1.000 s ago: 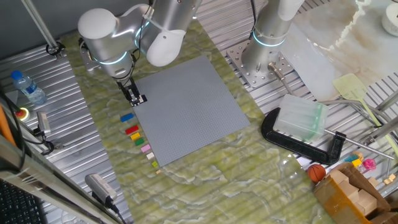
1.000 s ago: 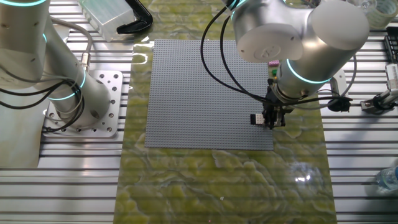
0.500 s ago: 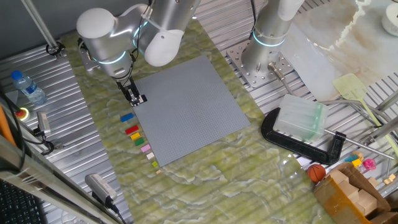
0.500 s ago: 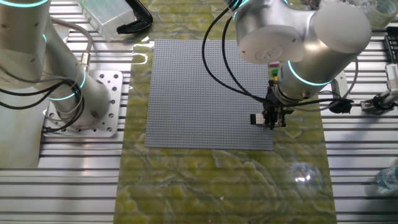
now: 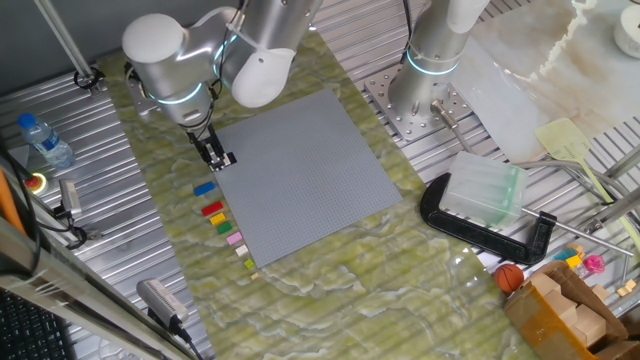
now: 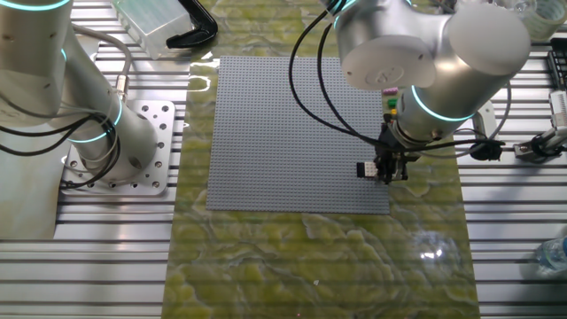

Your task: Build with small Lego blocks

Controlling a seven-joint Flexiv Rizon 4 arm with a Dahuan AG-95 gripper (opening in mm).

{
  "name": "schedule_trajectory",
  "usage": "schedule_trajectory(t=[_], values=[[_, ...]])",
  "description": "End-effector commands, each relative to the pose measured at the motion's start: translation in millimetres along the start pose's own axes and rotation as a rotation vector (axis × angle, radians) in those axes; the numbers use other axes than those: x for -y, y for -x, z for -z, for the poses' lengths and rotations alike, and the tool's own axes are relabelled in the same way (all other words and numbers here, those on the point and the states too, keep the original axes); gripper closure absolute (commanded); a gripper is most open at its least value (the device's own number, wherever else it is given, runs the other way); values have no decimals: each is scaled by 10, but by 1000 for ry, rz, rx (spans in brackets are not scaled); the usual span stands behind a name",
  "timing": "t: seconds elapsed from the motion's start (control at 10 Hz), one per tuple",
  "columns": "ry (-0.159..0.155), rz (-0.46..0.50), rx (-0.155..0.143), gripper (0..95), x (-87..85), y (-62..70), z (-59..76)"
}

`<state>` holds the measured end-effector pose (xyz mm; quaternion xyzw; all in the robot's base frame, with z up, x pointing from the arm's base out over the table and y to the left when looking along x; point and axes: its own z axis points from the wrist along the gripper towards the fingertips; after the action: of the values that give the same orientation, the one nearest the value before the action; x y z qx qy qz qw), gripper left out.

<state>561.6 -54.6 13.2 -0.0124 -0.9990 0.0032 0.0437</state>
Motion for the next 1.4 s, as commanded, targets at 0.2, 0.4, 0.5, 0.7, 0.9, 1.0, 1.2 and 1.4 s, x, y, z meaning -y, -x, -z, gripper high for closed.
schedule_trajectory(t=[0.2, 0.4, 0.5, 0.7, 0.9, 1.0, 1.2, 1.4], values=[[-1, -2, -16, 950, -4, 2, -16], [-1, -4, -20, 950, -3, 2, -17], [-2, -2, -30, 950, -3, 1, -18], [2, -3, -30, 950, -1, 1, -23], [5, 3, -38, 950, -1, 1, -23], [5, 8, -41, 950, -1, 1, -22], [6, 2, -44, 950, 3, 7, -40], [15, 0, -50, 950, 16, 21, -85]])
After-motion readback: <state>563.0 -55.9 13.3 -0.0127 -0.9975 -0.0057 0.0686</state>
